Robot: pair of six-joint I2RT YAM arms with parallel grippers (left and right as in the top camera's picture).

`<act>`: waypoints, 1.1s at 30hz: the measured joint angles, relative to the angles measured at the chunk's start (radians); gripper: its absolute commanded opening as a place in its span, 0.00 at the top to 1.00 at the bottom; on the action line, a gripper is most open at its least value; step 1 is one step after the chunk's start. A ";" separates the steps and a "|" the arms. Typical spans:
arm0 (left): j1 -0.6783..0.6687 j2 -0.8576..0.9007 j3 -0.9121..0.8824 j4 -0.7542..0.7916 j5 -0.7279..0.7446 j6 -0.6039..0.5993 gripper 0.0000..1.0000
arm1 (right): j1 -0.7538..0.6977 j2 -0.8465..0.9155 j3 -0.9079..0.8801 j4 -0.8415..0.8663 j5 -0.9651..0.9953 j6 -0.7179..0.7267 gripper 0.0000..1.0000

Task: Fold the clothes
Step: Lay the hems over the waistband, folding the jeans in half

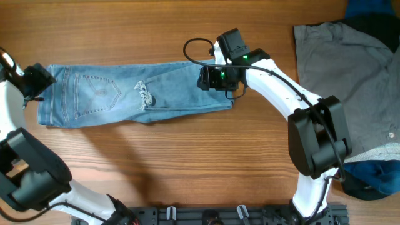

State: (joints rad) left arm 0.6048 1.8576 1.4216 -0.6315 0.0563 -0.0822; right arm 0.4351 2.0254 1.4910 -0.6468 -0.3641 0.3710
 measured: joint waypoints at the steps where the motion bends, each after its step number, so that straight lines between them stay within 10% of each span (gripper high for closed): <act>1: 0.005 0.014 0.000 0.003 0.001 0.020 0.16 | 0.000 0.000 0.000 0.000 0.003 -0.005 0.30; 13: 0.049 0.257 0.035 0.000 0.099 0.169 0.27 | 0.000 0.000 0.000 -0.008 0.018 -0.014 0.30; 20: 0.058 0.280 0.057 0.005 0.130 0.189 0.55 | 0.000 0.000 0.000 -0.019 0.019 -0.017 0.29; 24: 0.058 0.286 0.058 0.007 0.161 0.188 0.96 | 0.000 0.000 0.000 -0.020 0.022 -0.018 0.29; 33: 0.049 0.282 0.058 -0.001 0.162 0.150 0.96 | 0.000 0.000 0.000 -0.037 0.066 -0.018 0.30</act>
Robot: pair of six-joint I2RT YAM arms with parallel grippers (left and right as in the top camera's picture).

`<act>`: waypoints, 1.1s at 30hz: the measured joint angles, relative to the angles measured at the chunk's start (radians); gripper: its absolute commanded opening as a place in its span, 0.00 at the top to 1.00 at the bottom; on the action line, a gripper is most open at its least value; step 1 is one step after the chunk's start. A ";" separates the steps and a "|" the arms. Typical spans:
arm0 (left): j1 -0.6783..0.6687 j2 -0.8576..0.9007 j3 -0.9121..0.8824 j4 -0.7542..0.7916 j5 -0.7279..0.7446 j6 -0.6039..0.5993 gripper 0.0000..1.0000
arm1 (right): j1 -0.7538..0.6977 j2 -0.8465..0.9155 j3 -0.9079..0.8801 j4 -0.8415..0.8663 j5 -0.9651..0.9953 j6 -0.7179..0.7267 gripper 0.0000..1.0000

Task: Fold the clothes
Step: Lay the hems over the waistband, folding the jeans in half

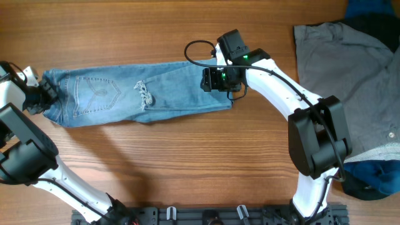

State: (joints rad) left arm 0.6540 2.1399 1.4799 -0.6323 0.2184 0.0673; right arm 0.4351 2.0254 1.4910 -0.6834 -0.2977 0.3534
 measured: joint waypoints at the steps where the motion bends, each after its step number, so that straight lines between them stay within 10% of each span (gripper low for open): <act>1: -0.004 -0.003 0.004 -0.009 -0.013 -0.006 0.96 | 0.000 0.000 0.000 -0.005 0.013 0.000 0.30; 15: -0.101 -0.314 0.102 -0.232 -0.196 -0.076 0.96 | -0.356 0.000 0.000 -0.200 0.119 -0.075 0.28; 33: -0.838 -0.412 0.113 -0.257 0.040 -0.422 0.96 | -0.434 0.000 0.000 -0.248 0.110 -0.170 0.28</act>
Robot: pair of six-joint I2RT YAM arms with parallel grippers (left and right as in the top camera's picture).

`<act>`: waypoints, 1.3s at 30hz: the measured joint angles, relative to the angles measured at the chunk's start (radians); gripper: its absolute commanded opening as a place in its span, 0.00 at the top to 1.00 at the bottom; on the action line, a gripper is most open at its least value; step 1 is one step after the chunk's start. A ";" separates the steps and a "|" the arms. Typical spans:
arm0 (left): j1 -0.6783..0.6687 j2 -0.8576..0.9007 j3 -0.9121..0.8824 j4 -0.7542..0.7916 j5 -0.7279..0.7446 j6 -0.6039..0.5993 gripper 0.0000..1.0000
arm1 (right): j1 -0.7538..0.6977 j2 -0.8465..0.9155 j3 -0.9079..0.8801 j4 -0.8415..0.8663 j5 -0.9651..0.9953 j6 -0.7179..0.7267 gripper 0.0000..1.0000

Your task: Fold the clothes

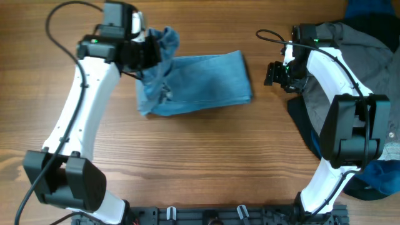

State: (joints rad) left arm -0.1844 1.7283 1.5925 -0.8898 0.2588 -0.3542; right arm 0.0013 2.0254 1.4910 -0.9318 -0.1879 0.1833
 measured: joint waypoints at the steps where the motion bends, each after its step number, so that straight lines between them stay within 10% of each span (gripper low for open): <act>1: -0.013 0.004 0.000 0.007 0.004 -0.007 0.96 | 0.001 0.000 0.000 0.000 -0.019 -0.019 0.33; 5: -0.019 0.012 0.000 0.025 0.009 -0.026 0.96 | 0.032 0.000 -0.018 0.042 -0.067 -0.071 0.71; 39: -0.162 0.043 0.064 0.106 0.079 -0.235 0.96 | 0.247 -0.002 -0.172 0.309 -0.073 0.026 0.73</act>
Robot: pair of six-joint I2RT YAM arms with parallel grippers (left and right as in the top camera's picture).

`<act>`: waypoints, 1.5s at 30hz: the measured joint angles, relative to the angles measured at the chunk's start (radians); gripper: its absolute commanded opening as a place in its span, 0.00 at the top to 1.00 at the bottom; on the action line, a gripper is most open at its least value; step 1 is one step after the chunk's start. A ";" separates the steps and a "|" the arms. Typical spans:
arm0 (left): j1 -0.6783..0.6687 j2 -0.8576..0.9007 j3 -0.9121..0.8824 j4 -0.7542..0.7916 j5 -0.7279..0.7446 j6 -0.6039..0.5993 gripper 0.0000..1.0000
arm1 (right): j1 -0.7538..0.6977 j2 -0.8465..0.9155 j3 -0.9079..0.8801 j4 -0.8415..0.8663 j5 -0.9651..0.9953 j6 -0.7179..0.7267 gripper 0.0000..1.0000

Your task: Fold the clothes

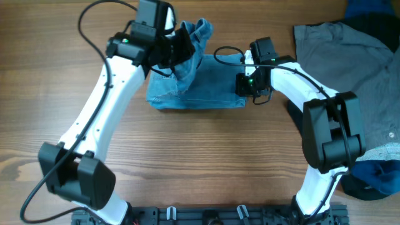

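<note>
The blue jeans (200, 87) lie doubled over in the middle of the wooden table (200, 162). Their waistband end (197, 34) is lifted and bunched above the back of the fold. My left gripper (181, 47) is shut on that bunched end and hangs over the fold's upper left part. My right gripper (242, 84) sits at the right edge of the folded jeans, touching it. Its fingers are hidden under its own body, so whether they are open or shut does not show.
A pile of clothes fills the right side: a grey garment (340, 62) on top, dark blue cloth at the back (372, 12) and at the front right (369, 184). A black rail (206, 215) runs along the front edge.
My left gripper has moved right with the waistband, so more denim lies over the fold. My right gripper has moved from beside the grey pile to the jeans' right edge.
The jeans lay stretched out flat, my left gripper at the waistband far left, my right on the leg ends. Then my left gripper was at the waistband. Later the waistband was held over the jeans, now doubled, with my right gripper off by the pile.
</note>
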State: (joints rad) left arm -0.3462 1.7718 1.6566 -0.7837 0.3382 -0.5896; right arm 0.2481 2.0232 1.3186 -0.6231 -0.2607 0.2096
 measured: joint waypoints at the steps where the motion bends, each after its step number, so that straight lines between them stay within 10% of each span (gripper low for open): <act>1: -0.007 0.016 0.000 0.003 0.000 0.000 0.96 | 0.001 0.000 0.000 0.000 0.000 0.004 0.69; 32: -0.068 0.090 0.000 0.079 -0.022 -0.016 0.83 | -0.113 -0.284 0.145 -0.205 0.124 0.021 0.50; 37: -0.103 0.091 0.001 0.180 0.012 -0.060 0.04 | -0.113 -0.285 0.145 -0.203 0.124 0.034 0.50; 45: -0.148 0.091 0.010 0.244 0.080 -0.066 0.02 | -0.113 -0.285 0.145 -0.230 0.123 0.040 0.46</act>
State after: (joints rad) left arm -0.4942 1.8626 1.6669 -0.5396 0.4179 -0.6556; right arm 0.1352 1.7386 1.4635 -0.8532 -0.1379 0.2497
